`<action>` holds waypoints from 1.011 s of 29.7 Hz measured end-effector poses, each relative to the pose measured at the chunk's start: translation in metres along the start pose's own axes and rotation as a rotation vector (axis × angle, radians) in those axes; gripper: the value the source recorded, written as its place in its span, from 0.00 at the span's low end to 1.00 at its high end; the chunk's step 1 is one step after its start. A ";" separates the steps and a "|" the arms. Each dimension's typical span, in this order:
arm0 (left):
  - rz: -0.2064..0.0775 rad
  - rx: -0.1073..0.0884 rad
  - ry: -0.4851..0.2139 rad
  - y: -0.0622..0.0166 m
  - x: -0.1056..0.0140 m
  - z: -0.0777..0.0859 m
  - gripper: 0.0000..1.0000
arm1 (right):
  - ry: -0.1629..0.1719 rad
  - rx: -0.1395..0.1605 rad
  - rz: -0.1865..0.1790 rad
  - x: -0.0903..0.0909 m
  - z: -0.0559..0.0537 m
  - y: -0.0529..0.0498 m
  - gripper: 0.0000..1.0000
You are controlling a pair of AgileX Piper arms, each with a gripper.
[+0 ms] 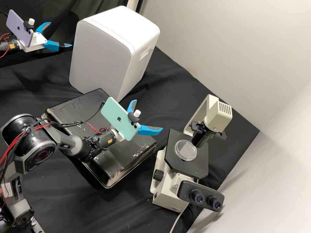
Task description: Place the petri dish on the bench
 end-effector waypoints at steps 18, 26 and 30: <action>-0.009 0.009 -0.011 -0.0018 -0.001 0.001 1.00 | 0.000 0.000 0.000 0.000 0.000 0.000 1.00; -0.042 -0.003 -0.084 -0.0117 -0.024 0.010 1.00 | 0.000 0.000 0.000 0.000 0.000 0.000 1.00; -0.028 0.016 -0.185 -0.0142 -0.042 0.027 1.00 | 0.000 0.000 0.000 0.000 0.000 0.000 1.00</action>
